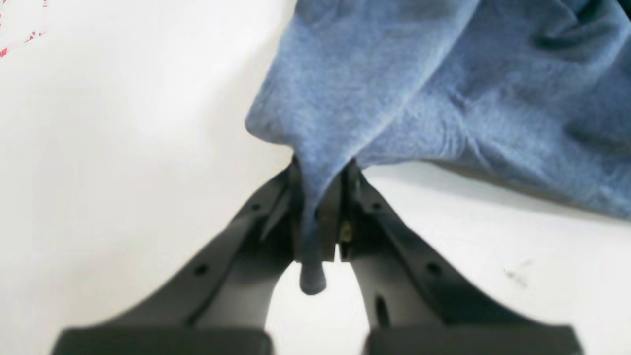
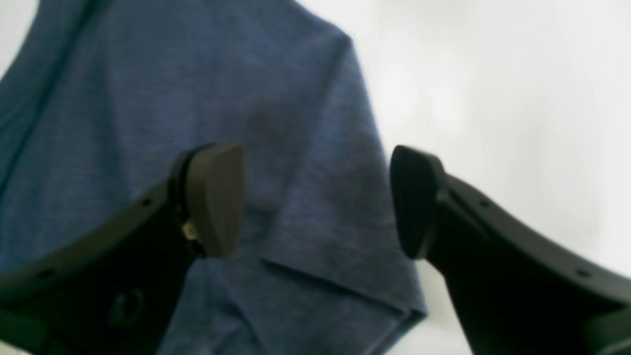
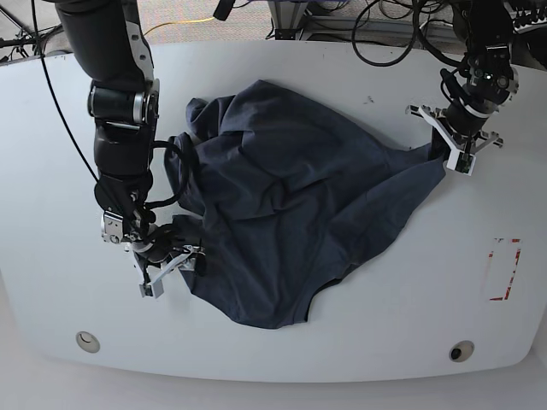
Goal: Fold the T-shirt properly
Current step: 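Grasp shirt edges with both grippers, right gripper at the hem corner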
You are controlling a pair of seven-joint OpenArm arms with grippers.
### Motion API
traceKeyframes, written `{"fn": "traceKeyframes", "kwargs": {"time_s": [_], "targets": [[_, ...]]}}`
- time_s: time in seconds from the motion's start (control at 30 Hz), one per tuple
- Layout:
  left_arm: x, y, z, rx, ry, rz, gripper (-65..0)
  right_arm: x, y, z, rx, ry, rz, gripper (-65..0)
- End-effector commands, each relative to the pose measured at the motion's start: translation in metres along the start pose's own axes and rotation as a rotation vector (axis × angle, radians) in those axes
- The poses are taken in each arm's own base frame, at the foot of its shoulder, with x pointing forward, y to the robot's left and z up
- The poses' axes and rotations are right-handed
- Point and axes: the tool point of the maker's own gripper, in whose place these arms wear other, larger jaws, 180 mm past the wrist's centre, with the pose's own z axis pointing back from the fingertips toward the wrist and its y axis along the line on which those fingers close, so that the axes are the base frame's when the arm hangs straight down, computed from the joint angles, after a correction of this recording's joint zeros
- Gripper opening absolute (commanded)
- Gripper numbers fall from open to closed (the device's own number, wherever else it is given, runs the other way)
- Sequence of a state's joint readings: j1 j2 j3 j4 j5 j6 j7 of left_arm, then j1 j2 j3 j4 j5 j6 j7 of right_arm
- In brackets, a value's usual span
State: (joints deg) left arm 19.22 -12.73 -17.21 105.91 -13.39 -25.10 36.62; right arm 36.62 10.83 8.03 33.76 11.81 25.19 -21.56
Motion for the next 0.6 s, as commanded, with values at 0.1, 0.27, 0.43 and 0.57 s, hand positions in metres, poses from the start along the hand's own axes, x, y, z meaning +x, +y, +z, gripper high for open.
{"fn": "traceKeyframes", "kwargs": {"time_s": [0.1,0.27,0.43,0.57], "targets": [[0.012,0.004,0.003,0.009,-0.041,-0.011,-65.0,0.031,-0.007,-0.002,-0.012,-0.112,-0.008,-20.8],[0.013,0.004,0.003,0.008,-0.042,-0.012,-65.0,0.023,0.002,-0.009,-0.03,-0.091,0.116,-20.8],[0.013,0.004,0.003,0.008,-0.043,-0.011,-65.0,0.007,0.017,-0.016,-0.014,-0.057,0.142,-21.2],[0.018,0.005,0.002,0.01,-0.053,-0.013,-65.0,0.0,0.018,-0.017,-0.011,-0.049,0.136,-23.1]]}}
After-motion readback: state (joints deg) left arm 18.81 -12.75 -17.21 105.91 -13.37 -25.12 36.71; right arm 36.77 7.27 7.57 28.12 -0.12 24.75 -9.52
